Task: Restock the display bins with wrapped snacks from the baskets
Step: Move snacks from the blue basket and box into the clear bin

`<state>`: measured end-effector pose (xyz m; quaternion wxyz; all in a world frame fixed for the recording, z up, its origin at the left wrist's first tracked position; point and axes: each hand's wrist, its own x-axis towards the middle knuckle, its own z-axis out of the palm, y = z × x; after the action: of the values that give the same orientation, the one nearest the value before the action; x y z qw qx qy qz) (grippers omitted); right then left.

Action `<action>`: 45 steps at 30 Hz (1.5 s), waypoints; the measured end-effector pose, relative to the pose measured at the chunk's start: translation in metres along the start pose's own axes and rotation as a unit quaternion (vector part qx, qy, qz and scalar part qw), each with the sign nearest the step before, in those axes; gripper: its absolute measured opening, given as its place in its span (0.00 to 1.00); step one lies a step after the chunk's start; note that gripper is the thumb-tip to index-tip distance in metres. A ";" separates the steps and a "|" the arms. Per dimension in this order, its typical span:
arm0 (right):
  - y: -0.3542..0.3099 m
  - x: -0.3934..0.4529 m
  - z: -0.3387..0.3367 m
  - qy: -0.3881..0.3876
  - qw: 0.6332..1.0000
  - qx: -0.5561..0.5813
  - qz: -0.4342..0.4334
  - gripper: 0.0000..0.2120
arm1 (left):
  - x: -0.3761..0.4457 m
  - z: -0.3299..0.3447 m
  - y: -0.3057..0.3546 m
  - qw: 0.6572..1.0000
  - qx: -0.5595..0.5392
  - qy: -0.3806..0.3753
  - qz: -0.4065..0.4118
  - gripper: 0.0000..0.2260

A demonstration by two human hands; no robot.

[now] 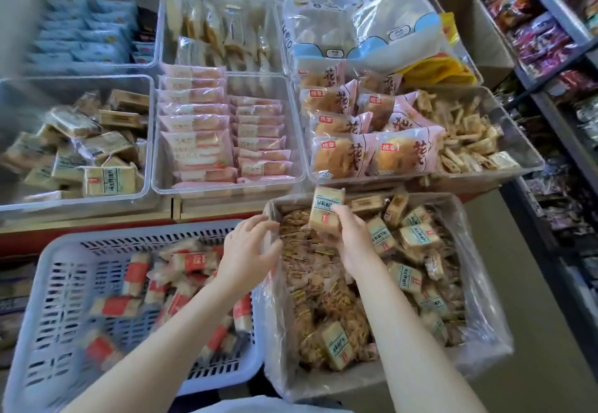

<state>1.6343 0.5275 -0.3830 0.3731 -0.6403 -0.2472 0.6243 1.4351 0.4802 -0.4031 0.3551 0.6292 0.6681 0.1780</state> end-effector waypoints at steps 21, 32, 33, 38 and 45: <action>0.008 -0.038 0.441 -0.185 0.852 -0.398 -0.284 0.09 | -0.057 -0.266 -0.291 0.933 0.172 0.263 -0.177 0.32; 0.065 -0.016 0.555 -0.213 0.690 -0.637 -0.271 0.09 | -0.076 -0.257 -0.328 0.954 0.208 0.130 -0.174 0.42; 0.063 -0.017 0.557 -0.235 0.662 -0.658 -0.271 0.11 | -0.077 -0.258 -0.326 0.954 0.207 0.125 -0.178 0.43; 0.046 -0.037 0.519 -0.249 0.685 -0.620 -0.292 0.20 | -0.073 -0.266 -0.302 0.956 0.158 0.129 -0.209 0.37; 0.039 -0.077 0.318 -0.134 0.840 -0.457 -0.261 0.09 | -0.054 -0.215 -0.197 0.988 0.062 0.117 -0.075 0.13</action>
<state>1.3076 0.4972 -0.3478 0.1507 -0.5603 -0.7097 0.3997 1.1418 0.4439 -0.3777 0.2465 0.5728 0.7604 0.1813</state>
